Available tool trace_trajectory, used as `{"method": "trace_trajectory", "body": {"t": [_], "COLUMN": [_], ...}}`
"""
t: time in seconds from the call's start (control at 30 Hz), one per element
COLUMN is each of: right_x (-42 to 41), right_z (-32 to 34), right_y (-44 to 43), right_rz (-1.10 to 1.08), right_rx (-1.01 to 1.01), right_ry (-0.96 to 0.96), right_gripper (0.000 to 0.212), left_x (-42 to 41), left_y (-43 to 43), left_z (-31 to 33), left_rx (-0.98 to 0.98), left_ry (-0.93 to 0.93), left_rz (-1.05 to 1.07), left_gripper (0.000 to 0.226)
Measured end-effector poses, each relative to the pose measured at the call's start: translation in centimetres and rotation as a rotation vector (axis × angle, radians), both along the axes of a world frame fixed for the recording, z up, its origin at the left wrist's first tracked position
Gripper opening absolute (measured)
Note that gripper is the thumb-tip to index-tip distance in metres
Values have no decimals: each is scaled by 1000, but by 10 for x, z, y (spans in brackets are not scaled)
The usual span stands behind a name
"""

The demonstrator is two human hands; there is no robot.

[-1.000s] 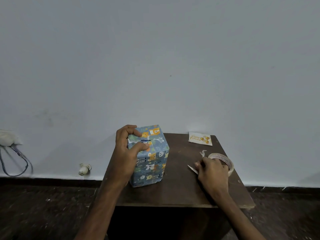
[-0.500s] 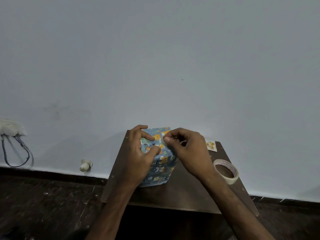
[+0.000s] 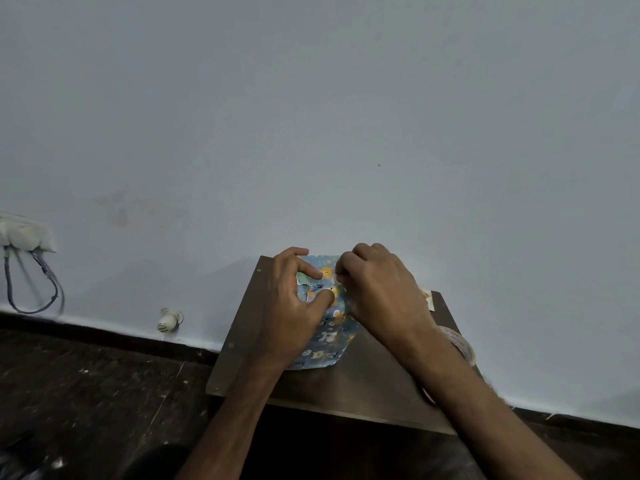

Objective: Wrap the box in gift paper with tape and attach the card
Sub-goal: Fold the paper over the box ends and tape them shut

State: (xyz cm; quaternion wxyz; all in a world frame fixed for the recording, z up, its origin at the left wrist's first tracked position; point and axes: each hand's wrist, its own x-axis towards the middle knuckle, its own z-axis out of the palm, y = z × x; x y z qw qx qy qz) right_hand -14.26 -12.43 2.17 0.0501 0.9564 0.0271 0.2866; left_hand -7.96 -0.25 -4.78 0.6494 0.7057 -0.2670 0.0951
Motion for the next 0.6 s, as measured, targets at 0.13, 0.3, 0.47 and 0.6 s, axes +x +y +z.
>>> {"method": "trace_trajectory", "body": {"t": [0.13,0.3,0.47,0.6], "right_x": [1,3,15,28], "right_z": [12,28,47,59], "right_y": [12,27,36,41], "right_rz": [-38,-41,-76,-57], "right_rx": [-213,-352,-485,-592], "right_ry": [79,305,406,493], "right_gripper": [34,12,16,43], "left_x": [0,1,2,0], "left_y": [2,1,1,-1], "left_z": [0,1,1,2], "left_rx": [4,45,44,31], "left_ry": [-44,-67,-102,-66], "left_rz": [19,70,80,83], "left_gripper": [27,28,26,30]}}
